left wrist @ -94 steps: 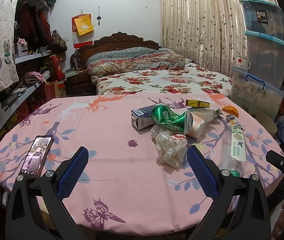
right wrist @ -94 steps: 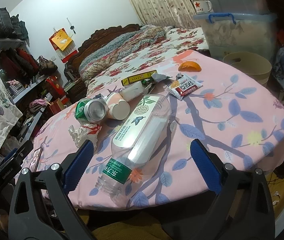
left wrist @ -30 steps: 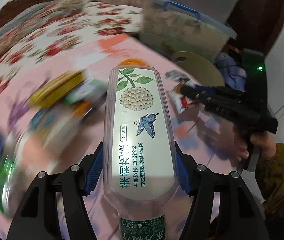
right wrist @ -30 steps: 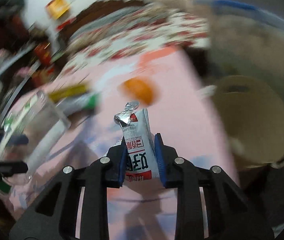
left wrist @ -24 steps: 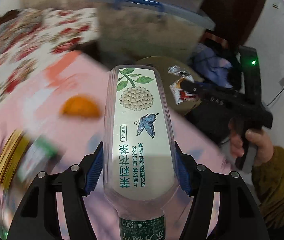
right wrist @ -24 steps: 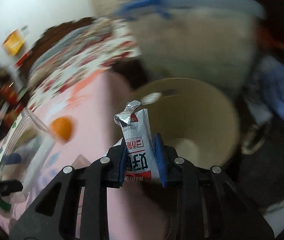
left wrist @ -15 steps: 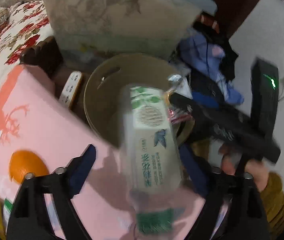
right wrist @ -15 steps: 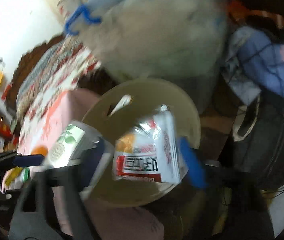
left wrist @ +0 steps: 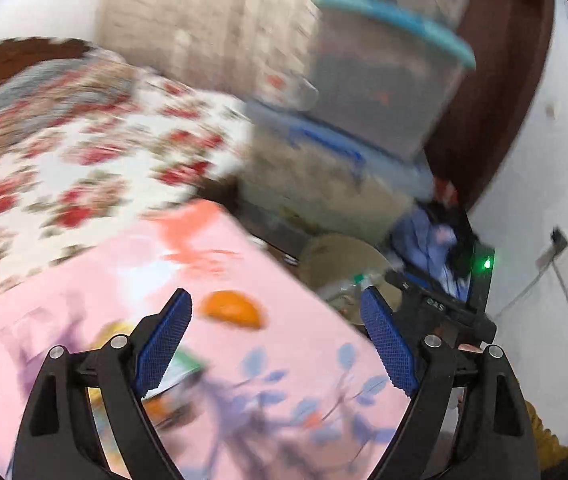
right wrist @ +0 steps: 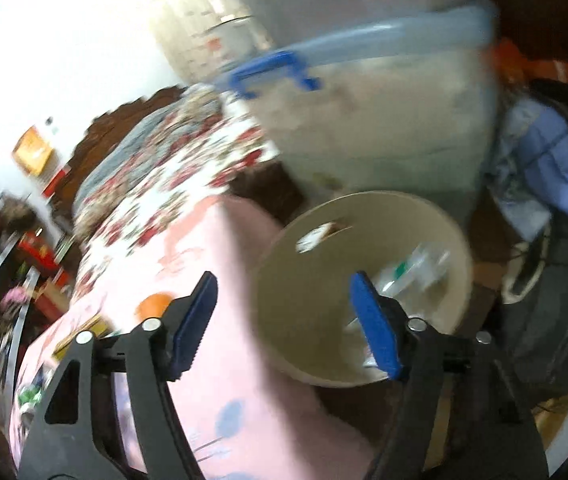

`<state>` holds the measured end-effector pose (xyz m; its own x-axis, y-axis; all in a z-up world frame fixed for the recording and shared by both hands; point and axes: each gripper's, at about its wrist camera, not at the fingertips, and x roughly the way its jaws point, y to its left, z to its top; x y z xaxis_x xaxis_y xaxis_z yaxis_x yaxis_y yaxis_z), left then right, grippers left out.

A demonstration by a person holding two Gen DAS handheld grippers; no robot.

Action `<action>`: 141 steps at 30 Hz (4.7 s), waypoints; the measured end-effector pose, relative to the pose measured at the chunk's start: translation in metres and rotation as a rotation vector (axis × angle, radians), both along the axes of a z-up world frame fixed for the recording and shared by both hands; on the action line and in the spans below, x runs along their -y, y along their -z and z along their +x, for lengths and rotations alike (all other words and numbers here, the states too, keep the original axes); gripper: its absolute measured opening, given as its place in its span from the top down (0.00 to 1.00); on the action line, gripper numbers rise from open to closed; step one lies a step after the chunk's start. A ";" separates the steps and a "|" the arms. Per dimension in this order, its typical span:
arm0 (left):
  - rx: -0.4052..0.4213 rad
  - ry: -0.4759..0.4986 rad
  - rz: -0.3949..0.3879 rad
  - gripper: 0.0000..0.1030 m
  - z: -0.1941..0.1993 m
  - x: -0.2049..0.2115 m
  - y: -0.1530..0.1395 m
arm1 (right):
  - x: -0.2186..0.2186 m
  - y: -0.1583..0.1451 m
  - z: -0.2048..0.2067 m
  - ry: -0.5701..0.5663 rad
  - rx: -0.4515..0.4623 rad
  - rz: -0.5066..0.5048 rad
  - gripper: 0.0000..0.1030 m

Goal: Collect trash
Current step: 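Carry bottle and wrapper to the beige bin and open both grippers, then grasp the crumpled white paper ball with the left gripper, then grasp the crushed green can with the right gripper while the left holds paper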

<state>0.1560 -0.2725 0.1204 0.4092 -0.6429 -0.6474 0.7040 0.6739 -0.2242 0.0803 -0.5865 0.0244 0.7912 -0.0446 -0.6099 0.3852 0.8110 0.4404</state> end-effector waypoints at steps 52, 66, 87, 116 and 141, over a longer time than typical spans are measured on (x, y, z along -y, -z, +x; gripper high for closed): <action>-0.214 -0.416 0.007 0.51 -0.139 -0.351 0.134 | -0.442 -0.033 0.091 -0.796 -0.152 -0.198 0.43; -0.244 -0.349 0.005 0.50 -0.132 -0.332 0.142 | -0.426 0.008 0.003 -0.801 -0.180 0.116 0.52; -0.202 -0.453 0.095 0.47 -0.133 -0.337 0.147 | -0.378 0.027 -0.003 -0.619 -0.149 0.278 0.42; -0.267 -0.531 0.065 0.30 -0.125 -0.355 0.162 | -0.388 0.058 0.022 -0.636 -0.145 0.372 0.30; -0.260 -0.516 0.077 0.32 -0.125 -0.348 0.163 | -0.447 0.031 0.019 -0.878 -0.083 0.239 0.62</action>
<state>0.0307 0.0755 -0.0423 0.4789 -0.3496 -0.8052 0.2083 0.9363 -0.2826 0.0989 -0.1391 -0.0062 0.4343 0.6878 -0.5817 -0.2892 0.7181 0.6331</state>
